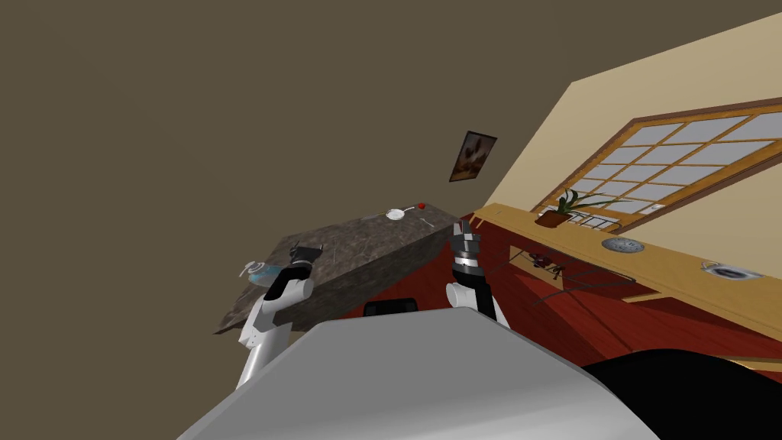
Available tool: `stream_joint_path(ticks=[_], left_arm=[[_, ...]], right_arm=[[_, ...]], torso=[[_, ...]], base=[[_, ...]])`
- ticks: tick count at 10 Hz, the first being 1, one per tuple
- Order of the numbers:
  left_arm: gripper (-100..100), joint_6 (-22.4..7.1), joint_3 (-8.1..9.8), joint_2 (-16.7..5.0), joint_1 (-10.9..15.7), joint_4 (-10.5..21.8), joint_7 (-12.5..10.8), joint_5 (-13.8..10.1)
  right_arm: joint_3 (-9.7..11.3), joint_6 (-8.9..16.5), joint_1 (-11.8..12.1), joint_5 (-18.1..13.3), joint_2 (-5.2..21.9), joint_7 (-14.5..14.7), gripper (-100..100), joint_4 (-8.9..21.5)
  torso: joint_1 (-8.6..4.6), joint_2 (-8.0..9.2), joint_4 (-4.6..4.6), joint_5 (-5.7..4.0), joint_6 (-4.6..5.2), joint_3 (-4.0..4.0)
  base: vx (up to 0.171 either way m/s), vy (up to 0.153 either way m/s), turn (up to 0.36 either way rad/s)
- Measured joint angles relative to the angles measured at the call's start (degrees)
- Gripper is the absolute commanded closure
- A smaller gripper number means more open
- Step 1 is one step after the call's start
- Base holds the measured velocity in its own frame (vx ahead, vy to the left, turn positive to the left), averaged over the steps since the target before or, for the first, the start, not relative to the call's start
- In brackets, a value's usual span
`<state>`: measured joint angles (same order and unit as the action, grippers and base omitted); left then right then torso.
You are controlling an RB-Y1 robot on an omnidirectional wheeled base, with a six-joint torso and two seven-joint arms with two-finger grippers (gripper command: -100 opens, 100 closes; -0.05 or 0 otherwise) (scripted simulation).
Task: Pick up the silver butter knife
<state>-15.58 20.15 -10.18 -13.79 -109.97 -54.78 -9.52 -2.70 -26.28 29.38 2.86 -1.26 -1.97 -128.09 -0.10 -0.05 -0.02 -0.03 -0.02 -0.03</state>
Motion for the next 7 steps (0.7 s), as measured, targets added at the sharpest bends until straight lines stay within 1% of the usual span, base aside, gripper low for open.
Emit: stream_joint_path(ticks=[1,2,3,4,7], left_arm=[[-100,-1.40,0.37,-0.05,0.32,0.22,-1.28,-0.08],[-100,-2.98,1.06,-0.22,1.11,1.16,-2.83,-0.21],[-100,-4.25,1.34,-0.05,1.37,1.51,-4.04,-0.15],[-100,-5.50,1.95,-0.44,1.86,2.68,-5.59,-0.51],[-100,-9.44,3.23,-0.40,3.27,4.36,-9.49,-0.54]], right_arm=[[0.00,0.00,0.00,0.00,0.00,0.00,0,0.00],[0.00,0.00,0.00,0.00,0.00,0.00,0,0.00],[0.00,0.00,0.00,0.00,0.00,0.00,0,0.00],[0.00,0.00,0.00,0.00,0.00,0.00,0,0.00],[0.00,0.00,0.00,0.00,0.00,0.00,0,0.00]], torso=[[0.01,0.02,0.00,0.00,-0.01,0.01],[-0.02,0.00,0.00,-0.01,0.00,0.00],[0.00,0.01,0.00,0.00,-0.02,0.00],[0.01,0.01,0.00,0.00,0.00,0.01],[0.00,0.02,0.00,-0.01,-0.02,0.01]], base=[[0.019,-0.034,-0.076],[0.018,-0.026,-0.042],[0.015,-0.026,-0.075],[0.011,-0.026,-0.035],[0.016,-0.031,-0.057]])
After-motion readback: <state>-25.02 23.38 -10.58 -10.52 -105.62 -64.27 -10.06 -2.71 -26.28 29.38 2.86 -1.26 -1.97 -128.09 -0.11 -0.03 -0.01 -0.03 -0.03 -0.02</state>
